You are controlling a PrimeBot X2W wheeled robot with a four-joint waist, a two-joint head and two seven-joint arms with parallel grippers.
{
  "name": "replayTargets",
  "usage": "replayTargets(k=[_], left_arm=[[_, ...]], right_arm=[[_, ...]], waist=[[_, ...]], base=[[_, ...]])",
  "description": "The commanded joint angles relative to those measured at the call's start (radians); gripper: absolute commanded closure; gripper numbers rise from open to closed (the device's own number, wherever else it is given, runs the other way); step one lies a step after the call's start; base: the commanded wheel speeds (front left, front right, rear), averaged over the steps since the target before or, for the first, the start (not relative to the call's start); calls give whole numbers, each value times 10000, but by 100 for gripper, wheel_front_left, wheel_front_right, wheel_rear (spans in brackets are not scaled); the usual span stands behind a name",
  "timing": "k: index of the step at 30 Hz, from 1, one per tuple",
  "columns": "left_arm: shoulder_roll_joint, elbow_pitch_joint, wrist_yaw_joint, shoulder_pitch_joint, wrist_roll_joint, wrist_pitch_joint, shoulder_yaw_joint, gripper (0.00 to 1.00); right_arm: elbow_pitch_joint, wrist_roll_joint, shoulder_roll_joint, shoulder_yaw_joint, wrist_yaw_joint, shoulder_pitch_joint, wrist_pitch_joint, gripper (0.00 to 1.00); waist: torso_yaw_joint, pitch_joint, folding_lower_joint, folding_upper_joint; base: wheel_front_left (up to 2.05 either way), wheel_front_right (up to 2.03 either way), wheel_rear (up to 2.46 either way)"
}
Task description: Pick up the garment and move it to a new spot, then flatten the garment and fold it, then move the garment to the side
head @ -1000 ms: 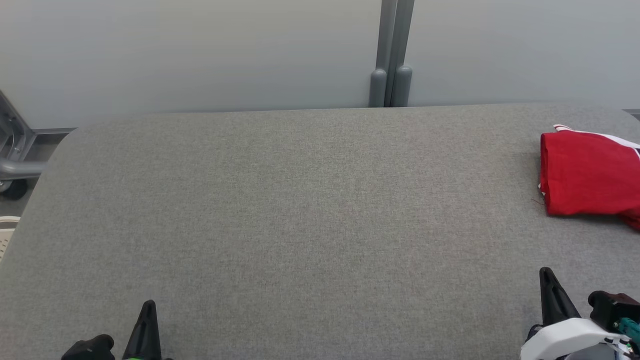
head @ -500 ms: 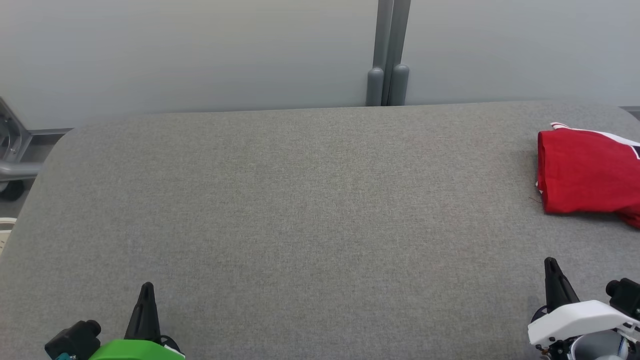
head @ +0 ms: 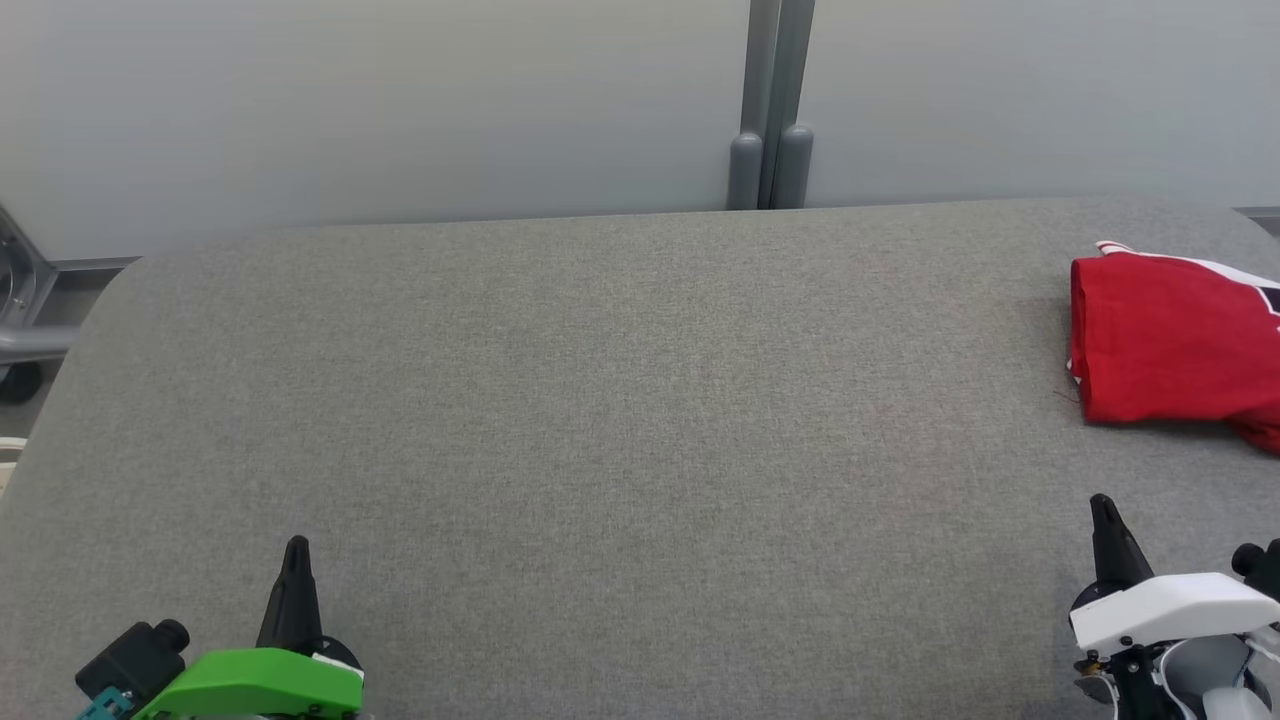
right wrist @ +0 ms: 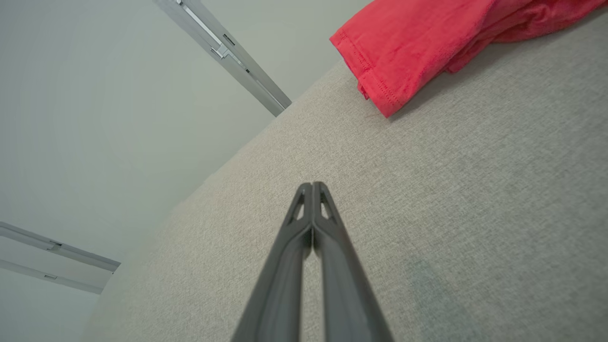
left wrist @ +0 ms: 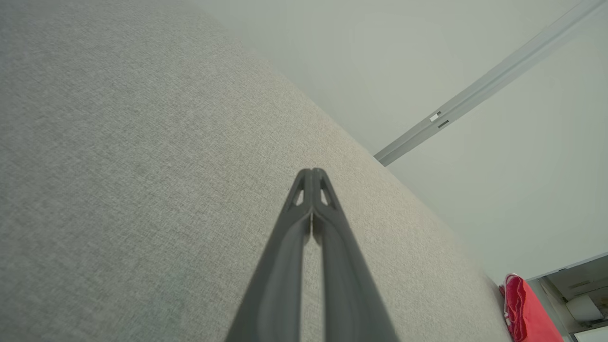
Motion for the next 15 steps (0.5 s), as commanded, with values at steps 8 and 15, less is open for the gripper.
replayTargets(k=[8,15], left_arm=[[-50,-54,-94,-554,-1205,206,43,100],[-101,-33,-117,-744,-1975,332,47,100]], right_arm=[[35,1383,-49,-159,-1,-516,458,100],[119,2266,-43,-249,-1,-715,762,100]], waist=[[-43,22,0,-1],[-78,39,0,-1]], base=[[0,0,0],[0,0,0]])
